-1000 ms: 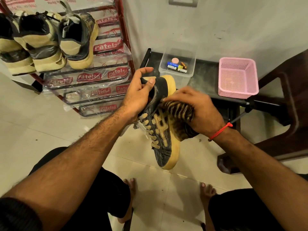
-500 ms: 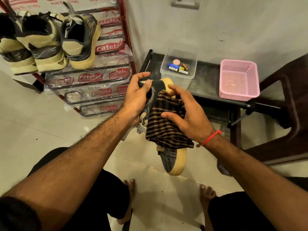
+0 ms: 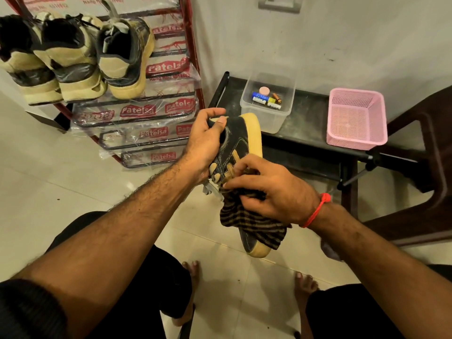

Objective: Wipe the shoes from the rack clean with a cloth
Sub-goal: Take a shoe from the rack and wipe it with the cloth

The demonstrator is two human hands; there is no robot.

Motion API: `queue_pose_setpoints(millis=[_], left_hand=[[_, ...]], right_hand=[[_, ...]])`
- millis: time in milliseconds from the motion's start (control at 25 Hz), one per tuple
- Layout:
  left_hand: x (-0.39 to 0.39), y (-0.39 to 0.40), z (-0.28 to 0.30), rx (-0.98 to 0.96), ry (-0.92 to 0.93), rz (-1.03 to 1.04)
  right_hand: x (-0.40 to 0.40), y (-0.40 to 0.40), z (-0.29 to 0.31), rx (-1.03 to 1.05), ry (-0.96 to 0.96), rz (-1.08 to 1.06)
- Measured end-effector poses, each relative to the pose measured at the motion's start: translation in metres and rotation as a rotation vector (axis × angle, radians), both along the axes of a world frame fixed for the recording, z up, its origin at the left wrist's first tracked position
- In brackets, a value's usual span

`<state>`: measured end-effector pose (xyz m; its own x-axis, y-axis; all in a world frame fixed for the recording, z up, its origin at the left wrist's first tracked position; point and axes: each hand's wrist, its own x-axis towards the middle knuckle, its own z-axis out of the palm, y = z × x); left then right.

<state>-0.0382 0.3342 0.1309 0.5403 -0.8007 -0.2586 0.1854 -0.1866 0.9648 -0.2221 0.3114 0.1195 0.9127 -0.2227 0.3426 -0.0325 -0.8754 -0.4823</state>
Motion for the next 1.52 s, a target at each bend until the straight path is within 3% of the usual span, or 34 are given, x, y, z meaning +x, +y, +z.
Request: queue_pose_setpoints(millis=[280, 480, 760, 920, 1080, 1160, 1240, 1440, 1520], left_hand=[[-0.01, 0.004, 0.006, -0.085, -0.031, -0.263], [-0.028, 0.015, 0.01, -0.131, -0.071, -0.474], [-0.022, 0.009, 0.006, -0.144, -0.099, -0.353], [-0.017, 0.009, 0.005, -0.145, -0.08, -0.251], [-0.004, 0.004, 0.007, -0.131, -0.04, -0.078], [-0.002, 0.004, 0.005, -0.123, -0.037, -0.11], [-0.003, 0.005, 0.001, -0.122, -0.034, -0.219], [-0.022, 0.009, 0.005, -0.162, -0.031, -0.429], [-0.025, 0.009, 0.003, -0.146, -0.093, -0.393]], right_hand=[[0.002, -0.008, 0.007, -0.012, -0.227, -0.36], [-0.018, -0.063, 0.013, 0.084, -0.23, -0.712], [-0.013, -0.049, 0.008, 0.199, 0.018, -0.581], [-0.008, -0.041, 0.012, 0.132, -0.096, -0.573], [0.0, -0.008, 0.008, 0.038, -0.081, -0.38], [0.0, -0.002, 0.009, -0.043, -0.065, -0.309], [-0.002, -0.009, 0.014, -0.084, -0.121, -0.346], [-0.014, -0.041, 0.026, -0.019, -0.235, -0.727], [-0.013, -0.035, 0.022, -0.014, -0.198, -0.69]])
